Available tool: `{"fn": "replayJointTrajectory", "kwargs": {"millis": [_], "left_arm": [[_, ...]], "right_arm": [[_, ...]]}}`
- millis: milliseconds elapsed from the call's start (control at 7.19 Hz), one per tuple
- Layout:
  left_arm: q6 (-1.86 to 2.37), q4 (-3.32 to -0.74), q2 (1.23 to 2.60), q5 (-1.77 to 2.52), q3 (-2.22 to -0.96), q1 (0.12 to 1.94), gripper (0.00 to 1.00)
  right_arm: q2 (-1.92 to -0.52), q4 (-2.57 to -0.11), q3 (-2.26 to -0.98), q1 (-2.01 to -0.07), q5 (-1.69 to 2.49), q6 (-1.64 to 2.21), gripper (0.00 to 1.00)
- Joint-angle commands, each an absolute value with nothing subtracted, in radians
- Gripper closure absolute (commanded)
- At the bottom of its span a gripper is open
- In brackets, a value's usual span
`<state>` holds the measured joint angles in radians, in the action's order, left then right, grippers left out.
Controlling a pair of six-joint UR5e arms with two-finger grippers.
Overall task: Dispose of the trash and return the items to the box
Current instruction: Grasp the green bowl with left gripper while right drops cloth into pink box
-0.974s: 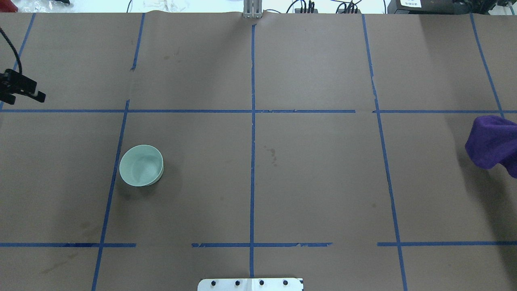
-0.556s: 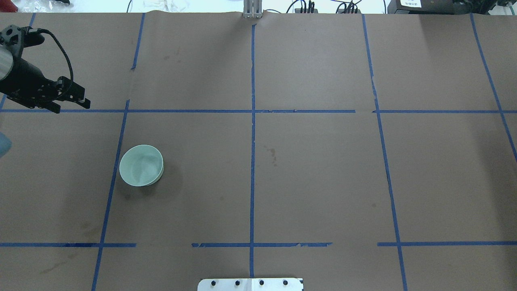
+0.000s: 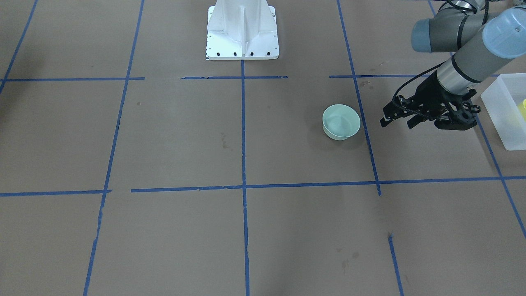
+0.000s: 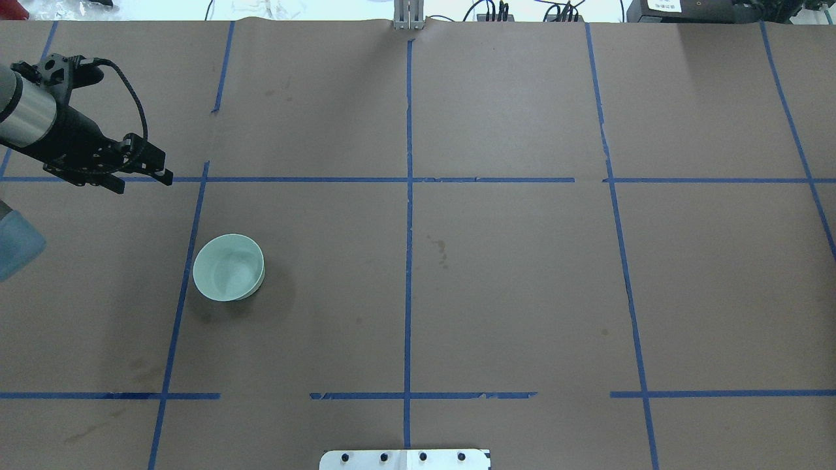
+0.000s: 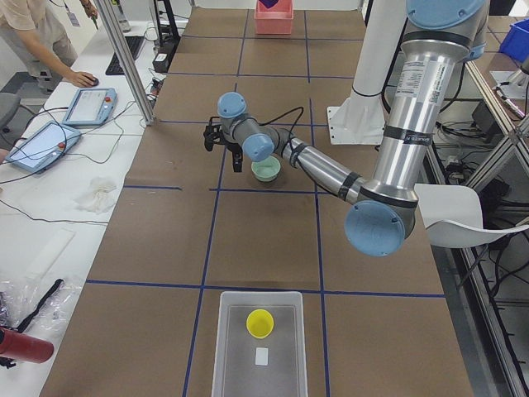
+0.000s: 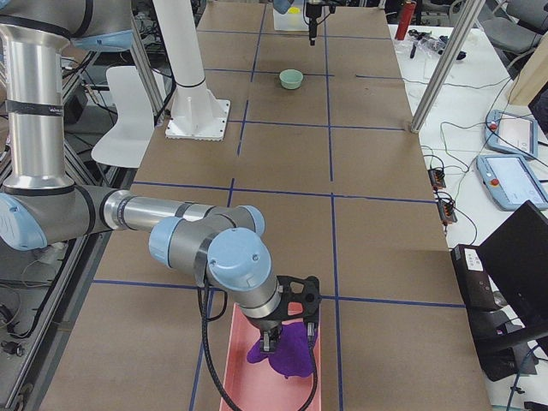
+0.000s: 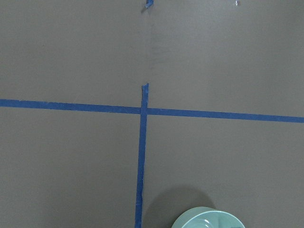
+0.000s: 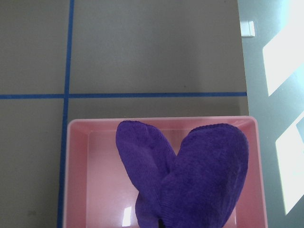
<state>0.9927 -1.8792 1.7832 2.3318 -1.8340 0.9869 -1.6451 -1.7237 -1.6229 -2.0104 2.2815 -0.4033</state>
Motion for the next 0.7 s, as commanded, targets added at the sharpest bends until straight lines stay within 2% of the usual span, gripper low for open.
{"fn": "replayJointTrajectory", "kwargs": {"millis": [0,556], "left_arm": [[1.108,-1.913,1.784,2.234,-1.836,0.895,0.09],[1.244,-1.911,1.772,2.062,-1.838,0.698,0.06]], "right_arm": [[-1.652,-1.723,-1.496,-2.000,2.276,-0.443,0.01],[-1.654,-1.681,-1.497,-1.852,2.318,-0.414,0.00]]}}
